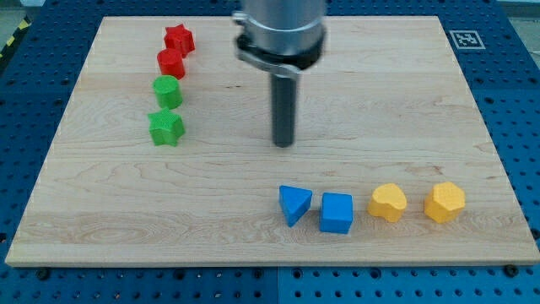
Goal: Slide the blue cube up a bit
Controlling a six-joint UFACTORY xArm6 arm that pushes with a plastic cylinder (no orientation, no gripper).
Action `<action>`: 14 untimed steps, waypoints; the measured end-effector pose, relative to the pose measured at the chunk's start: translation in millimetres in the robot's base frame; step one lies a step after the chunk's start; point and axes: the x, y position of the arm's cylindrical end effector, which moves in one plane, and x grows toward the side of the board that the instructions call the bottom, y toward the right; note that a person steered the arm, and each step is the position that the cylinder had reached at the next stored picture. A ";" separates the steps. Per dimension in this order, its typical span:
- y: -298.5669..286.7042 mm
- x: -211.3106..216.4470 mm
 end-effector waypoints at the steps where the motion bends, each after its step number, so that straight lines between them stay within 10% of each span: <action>1: 33.8 4.8; 7: -128.5 70.4; 10: 37.7 149.9; 14: 40.2 145.0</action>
